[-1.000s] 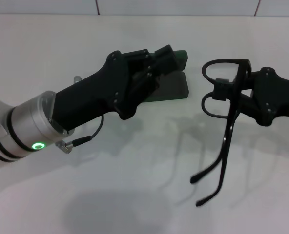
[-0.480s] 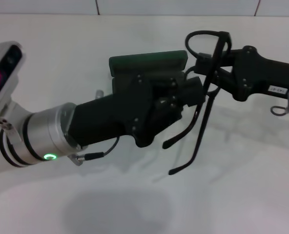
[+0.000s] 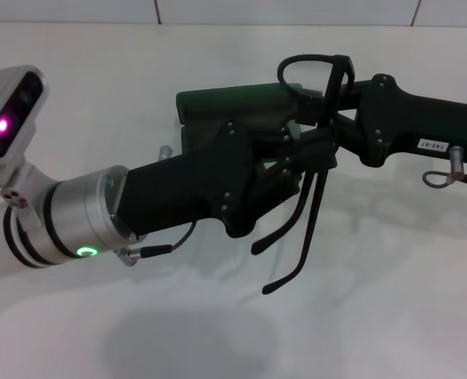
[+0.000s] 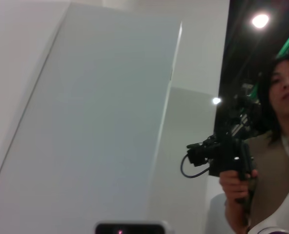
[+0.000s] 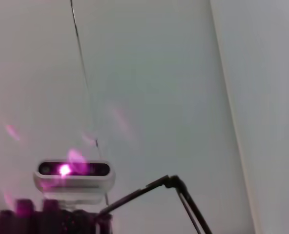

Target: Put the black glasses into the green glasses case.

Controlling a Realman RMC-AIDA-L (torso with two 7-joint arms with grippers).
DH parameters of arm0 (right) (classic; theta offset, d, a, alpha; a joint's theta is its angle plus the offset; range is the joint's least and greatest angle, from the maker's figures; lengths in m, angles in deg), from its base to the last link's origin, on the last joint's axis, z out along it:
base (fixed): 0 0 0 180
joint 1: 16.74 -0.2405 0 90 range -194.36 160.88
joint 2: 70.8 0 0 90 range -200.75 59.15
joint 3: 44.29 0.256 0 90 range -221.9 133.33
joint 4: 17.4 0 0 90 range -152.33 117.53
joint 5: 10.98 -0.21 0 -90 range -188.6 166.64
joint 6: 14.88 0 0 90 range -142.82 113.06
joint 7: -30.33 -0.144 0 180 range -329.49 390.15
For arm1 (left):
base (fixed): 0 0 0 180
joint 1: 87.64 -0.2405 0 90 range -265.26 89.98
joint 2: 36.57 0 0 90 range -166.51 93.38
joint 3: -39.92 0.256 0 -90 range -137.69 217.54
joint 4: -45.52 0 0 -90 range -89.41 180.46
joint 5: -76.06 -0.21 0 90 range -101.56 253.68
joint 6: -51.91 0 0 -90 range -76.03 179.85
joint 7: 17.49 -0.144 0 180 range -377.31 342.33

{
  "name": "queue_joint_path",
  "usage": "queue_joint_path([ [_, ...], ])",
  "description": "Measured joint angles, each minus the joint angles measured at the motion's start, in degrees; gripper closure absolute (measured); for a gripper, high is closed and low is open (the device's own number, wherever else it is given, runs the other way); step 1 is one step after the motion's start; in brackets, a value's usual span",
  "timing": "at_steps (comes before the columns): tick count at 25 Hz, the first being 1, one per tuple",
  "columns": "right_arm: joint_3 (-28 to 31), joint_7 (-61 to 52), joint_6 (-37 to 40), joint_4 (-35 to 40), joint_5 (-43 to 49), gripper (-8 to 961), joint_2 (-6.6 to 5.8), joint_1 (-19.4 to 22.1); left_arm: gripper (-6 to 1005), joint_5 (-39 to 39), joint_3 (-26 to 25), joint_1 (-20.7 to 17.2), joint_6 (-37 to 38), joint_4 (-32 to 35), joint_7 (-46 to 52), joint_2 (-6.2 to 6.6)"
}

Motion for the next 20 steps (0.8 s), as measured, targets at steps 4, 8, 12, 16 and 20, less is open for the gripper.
queue_joint_path([
  [4, -0.1, -0.1, 1.1, 0.0, 0.0, 844, -0.02, 0.0, 908, 0.1, 0.0, 0.0, -2.2, 0.0, 0.2, 0.00],
  [8, -0.1, -0.1, 2.1, -0.9, -0.1, 844, -0.02, -0.3, 909, 0.1, 0.0, 0.0, -3.3, -0.1, 0.4, 0.00],
  [12, -0.2, 0.0, 2.9, -1.7, -0.1, 844, -0.02, -0.5, 909, 0.2, 0.0, 0.0, -3.5, -0.1, 0.3, 0.00],
  [16, -0.2, 0.2, 3.2, -2.6, -0.5, 845, -0.01, -0.7, 909, 0.2, 0.0, 0.0, -3.6, -0.1, 0.3, 0.00],
  [20, -0.2, 0.3, 3.5, -2.8, -0.7, 845, -0.02, -0.6, 909, 0.2, 0.0, 0.0, -3.7, -0.1, 0.3, 0.00],
])
